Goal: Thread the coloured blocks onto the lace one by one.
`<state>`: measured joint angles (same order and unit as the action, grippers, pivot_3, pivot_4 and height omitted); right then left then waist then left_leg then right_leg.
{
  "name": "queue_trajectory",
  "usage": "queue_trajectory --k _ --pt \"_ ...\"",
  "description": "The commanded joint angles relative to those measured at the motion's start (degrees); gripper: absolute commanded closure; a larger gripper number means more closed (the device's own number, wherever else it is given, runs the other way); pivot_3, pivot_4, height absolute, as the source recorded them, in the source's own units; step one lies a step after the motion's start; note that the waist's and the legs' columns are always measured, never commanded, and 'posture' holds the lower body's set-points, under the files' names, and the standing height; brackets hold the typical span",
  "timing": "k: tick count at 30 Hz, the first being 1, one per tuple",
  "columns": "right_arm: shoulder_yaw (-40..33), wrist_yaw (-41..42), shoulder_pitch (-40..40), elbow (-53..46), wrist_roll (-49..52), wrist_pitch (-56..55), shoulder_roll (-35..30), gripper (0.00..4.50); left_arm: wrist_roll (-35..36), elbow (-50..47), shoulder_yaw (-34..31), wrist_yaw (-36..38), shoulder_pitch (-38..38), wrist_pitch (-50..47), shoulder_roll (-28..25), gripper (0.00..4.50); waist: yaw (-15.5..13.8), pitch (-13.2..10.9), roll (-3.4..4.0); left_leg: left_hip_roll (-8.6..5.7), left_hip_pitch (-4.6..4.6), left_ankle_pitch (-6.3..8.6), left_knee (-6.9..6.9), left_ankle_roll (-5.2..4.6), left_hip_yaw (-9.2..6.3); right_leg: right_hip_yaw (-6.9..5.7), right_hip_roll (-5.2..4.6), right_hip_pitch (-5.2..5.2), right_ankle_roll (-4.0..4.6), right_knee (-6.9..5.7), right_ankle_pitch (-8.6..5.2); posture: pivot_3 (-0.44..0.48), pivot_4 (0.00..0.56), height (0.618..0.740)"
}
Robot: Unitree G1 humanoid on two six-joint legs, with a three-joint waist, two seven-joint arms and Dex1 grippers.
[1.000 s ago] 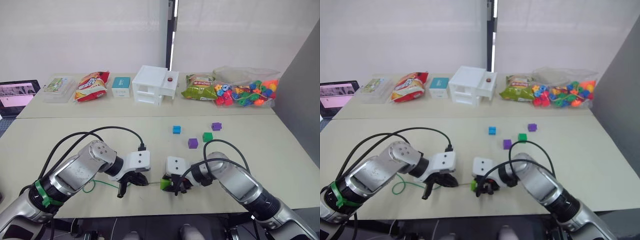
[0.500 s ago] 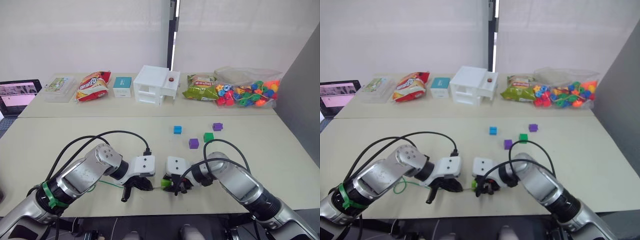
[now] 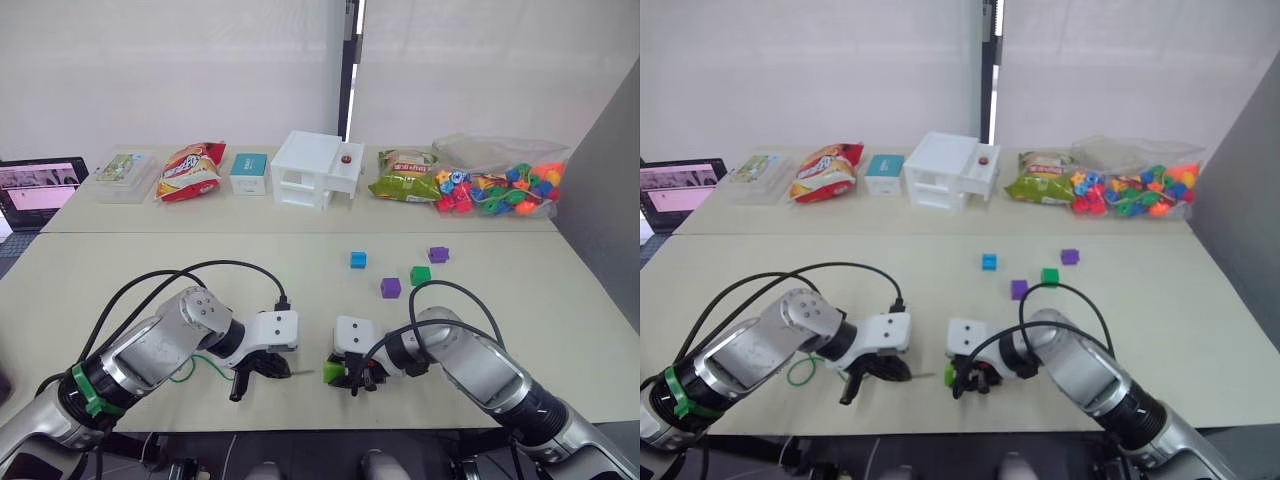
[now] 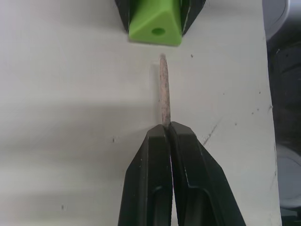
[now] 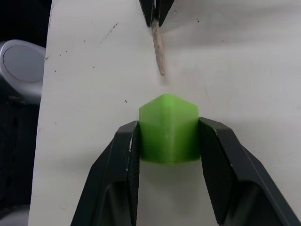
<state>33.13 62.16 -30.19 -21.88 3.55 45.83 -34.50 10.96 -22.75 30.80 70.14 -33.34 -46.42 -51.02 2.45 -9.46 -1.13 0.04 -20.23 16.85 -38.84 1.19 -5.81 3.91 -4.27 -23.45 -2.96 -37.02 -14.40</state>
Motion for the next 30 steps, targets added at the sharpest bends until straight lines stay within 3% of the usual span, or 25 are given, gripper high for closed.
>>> queue_trajectory --k 1,30 --pt "2.9 0.7 1.2 0.5 0.6 1.2 -0.3 3.18 -0.4 -0.8 0.1 0.1 -1.5 -0.3 1.1 4.5 0.0 0.0 0.0 0.0 0.0 0.0 0.0 0.0 0.0 0.0 0.01 0.0 0.0 0.0 0.0 0.0 0.15 0.74" --pt "3.3 0.1 0.4 0.3 0.7 2.4 0.9 3.18 -1.9 0.0 2.5 1.4 -4.4 -1.3 3.7 4.5 0.1 0.0 0.0 0.0 0.0 0.0 0.0 0.0 -0.01 0.0 0.02 -0.01 0.0 -0.01 0.0 0.0 0.15 0.74"
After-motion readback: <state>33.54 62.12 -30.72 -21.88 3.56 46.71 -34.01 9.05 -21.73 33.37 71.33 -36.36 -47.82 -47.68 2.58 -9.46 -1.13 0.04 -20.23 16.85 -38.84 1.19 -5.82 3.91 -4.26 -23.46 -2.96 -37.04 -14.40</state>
